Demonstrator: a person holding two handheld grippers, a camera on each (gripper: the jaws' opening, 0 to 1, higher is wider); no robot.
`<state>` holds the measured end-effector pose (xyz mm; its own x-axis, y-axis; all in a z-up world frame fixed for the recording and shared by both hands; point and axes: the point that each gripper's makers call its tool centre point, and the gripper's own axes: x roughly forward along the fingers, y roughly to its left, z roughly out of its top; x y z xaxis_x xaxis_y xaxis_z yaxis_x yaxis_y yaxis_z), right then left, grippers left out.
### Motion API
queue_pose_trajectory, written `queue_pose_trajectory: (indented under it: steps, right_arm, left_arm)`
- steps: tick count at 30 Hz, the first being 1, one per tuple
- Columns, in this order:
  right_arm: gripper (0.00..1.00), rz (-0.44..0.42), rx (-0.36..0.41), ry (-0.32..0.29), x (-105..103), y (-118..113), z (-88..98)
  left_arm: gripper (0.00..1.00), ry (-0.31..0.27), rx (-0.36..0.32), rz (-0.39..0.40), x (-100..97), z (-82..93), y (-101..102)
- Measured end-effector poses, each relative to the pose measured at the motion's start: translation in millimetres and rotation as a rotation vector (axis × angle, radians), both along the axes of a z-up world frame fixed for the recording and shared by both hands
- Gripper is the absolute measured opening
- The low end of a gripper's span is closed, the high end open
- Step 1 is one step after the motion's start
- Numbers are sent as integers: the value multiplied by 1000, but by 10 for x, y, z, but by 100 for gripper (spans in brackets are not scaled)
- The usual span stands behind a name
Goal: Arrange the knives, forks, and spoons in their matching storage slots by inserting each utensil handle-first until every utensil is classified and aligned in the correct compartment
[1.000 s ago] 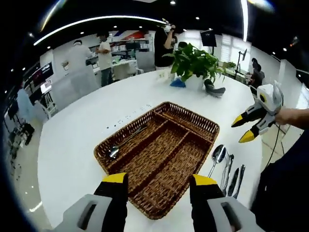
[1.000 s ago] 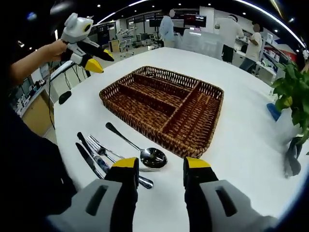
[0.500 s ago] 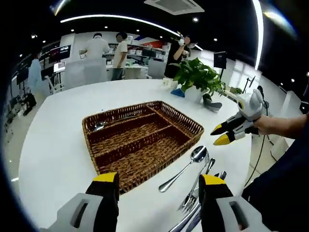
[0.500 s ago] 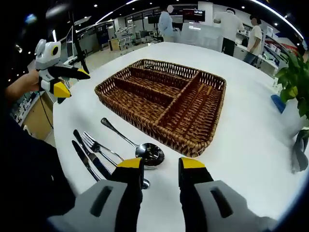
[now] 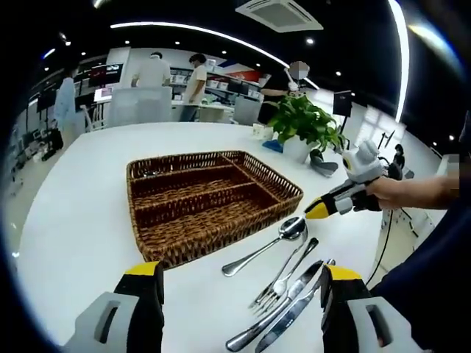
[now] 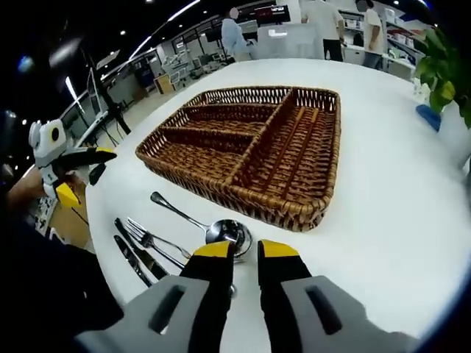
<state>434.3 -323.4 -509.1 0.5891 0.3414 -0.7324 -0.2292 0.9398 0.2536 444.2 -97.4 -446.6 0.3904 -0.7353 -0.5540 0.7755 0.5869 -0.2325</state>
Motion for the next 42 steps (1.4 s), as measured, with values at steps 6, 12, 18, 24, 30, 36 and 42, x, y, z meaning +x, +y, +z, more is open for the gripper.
queue_pose_trajectory:
  steps: [6, 12, 18, 24, 30, 36, 42]
  right_arm:
    - [8, -62, 91, 37, 53, -2, -75]
    - [6, -117, 149, 65, 88, -30, -128]
    - [6, -150, 218, 92, 105, -15, -161]
    - [7, -178, 284, 126, 107, 21, -197]
    - [10, -188, 365, 160, 90, 100, -256]
    - [3, -208, 441, 175, 103, 164, -223]
    - [2, -217, 482, 177, 99, 182, -185]
  left_arm:
    - [95, 28, 8, 7, -76, -48, 58]
    - [97, 35, -9, 22, -102, -29, 79]
    - [96, 45, -16, 30, -127, -40, 111]
    - [95, 50, -19, 27, -143, -47, 119]
    - [93, 38, -26, 31, -117, -31, 105]
    - [92, 43, -22, 29, -112, -42, 87]
    - [85, 33, -45, 21, -111, -11, 44]
